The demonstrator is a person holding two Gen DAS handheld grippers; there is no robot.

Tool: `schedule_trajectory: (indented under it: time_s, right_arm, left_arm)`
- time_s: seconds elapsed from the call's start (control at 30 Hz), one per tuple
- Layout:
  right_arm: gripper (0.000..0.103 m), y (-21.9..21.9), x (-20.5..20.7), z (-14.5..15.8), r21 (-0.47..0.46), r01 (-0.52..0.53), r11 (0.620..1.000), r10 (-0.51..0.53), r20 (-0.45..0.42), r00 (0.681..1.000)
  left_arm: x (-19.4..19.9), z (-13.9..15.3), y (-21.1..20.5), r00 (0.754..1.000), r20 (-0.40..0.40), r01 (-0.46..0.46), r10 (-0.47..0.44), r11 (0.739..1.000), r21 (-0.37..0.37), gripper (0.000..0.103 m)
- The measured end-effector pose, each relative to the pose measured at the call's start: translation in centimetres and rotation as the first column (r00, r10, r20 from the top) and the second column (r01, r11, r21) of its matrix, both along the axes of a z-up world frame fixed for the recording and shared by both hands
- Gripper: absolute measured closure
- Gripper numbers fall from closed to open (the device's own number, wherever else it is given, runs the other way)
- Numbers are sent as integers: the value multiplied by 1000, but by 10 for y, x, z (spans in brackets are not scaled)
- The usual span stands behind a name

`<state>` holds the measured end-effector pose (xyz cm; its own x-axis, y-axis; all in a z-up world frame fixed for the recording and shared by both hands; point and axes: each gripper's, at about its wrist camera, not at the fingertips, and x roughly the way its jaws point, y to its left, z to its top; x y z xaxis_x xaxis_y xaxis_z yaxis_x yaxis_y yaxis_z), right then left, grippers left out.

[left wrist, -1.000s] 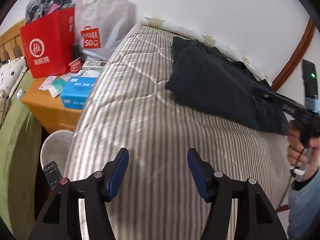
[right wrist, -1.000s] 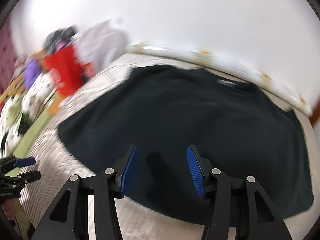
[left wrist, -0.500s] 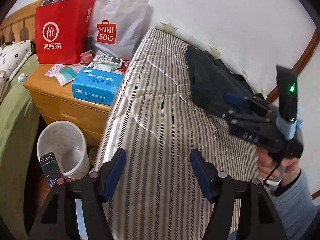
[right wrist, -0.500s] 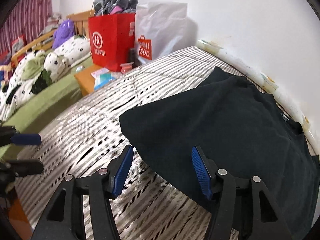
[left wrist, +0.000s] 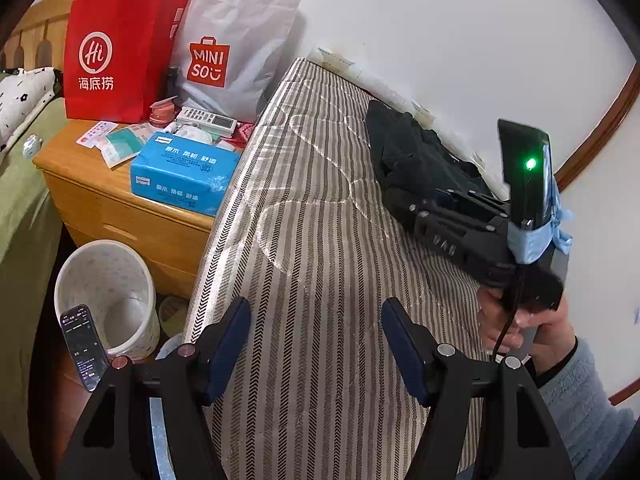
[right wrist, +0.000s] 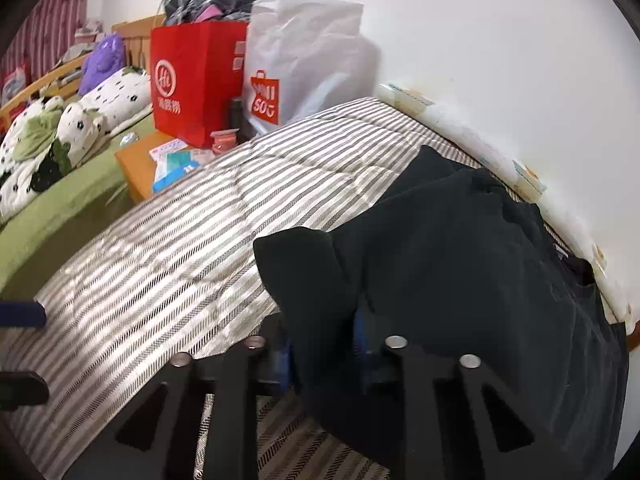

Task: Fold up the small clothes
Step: 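Lift the folded sweatshirt with the right tool and move it along the bed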

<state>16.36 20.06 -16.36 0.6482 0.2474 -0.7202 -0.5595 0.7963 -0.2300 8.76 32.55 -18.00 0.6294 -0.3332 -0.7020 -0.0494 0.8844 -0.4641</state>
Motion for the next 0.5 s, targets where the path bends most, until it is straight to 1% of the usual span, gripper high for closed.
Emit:
schedule_trajectory:
  time_s: [0.03,0.07,0.1,0.13,0.17,0.23,0.3,0.37,0.47,0.5]
  right_arm:
    - [85,-4,2,4,26,5,1000,-5,-12,1000]
    - [86,-10,4,10,70,14,997,-12,-23,1000]
    - [86,-20,6,20,134,25,991,-21,-35,999]
    - [87,-33,8,31,209,42,977,-34,-45,998]
    - [87,-44,11,40,266,60,962,-50,-45,998]
    - [87,-66,14,58,349,97,932,-87,-42,995]
    - [87,-96,19,78,430,147,891,-142,-44,989]
    - [88,-122,22,92,482,191,855,-194,-43,980]
    - [88,-158,23,107,516,243,821,-269,-24,963]
    - [88,-174,22,111,531,266,805,-301,-21,953]
  left_arm:
    - [0,0,-1,1000,3,0,0,1000,4,38]
    - [1,1,-2,1000,9,0,0,1000,12,38]
    - [1,2,-3,1000,13,2,-2,1000,21,38]
    - [2,1,-4,1000,12,3,-4,1000,26,38]
    - [2,1,-5,1000,11,5,-5,999,33,38]
    - [2,1,-7,1000,14,6,-7,999,49,38]
    - [2,2,-9,1000,16,22,-23,998,51,38]
    - [2,2,-10,999,18,27,-28,998,51,38]
    - [3,2,-14,999,20,26,-27,998,54,38]
    - [3,2,-15,999,21,29,-30,998,48,38]
